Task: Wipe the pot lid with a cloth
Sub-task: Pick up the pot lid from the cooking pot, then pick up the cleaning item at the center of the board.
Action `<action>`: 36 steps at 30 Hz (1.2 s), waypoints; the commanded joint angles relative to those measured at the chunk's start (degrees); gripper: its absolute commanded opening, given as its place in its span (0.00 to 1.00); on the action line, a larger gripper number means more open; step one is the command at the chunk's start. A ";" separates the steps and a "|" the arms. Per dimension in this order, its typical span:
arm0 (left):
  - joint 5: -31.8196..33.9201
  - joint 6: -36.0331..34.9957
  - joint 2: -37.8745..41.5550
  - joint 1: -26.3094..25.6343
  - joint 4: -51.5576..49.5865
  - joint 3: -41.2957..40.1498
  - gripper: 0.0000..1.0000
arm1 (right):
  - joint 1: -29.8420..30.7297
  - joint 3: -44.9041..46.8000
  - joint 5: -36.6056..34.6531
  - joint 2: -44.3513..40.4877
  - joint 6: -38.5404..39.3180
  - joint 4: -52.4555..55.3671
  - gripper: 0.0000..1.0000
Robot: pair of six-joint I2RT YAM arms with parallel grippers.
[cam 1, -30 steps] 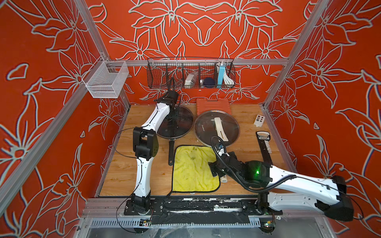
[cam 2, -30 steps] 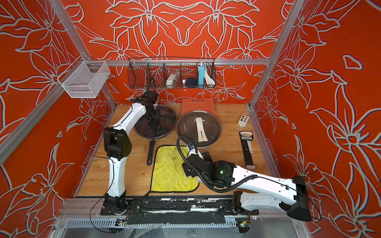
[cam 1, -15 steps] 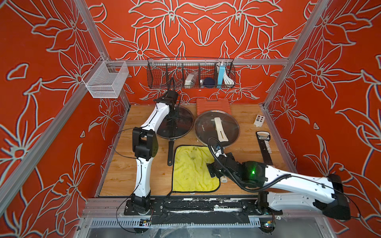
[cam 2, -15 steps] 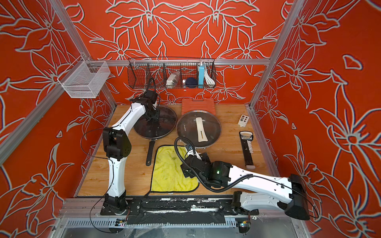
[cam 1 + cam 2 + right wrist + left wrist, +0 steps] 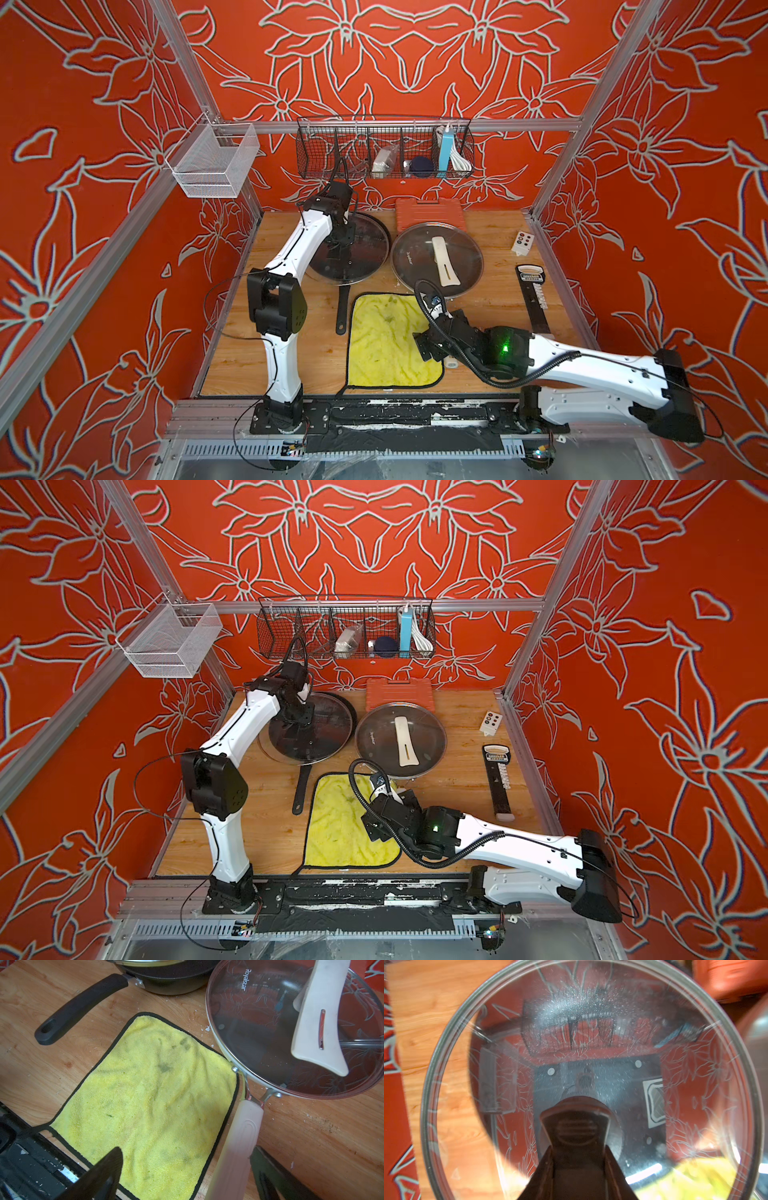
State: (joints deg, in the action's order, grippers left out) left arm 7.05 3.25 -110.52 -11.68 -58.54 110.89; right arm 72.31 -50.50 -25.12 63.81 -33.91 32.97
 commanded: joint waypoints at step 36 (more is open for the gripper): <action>-22.74 11.08 57.47 10.86 29.15 -48.41 0.00 | 0.30 -12.40 22.28 33.72 9.27 -0.83 0.82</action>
State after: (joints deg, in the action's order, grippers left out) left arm -14.39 13.08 -56.10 -1.58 -37.23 59.77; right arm 73.08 -61.23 -5.91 95.33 -25.56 32.40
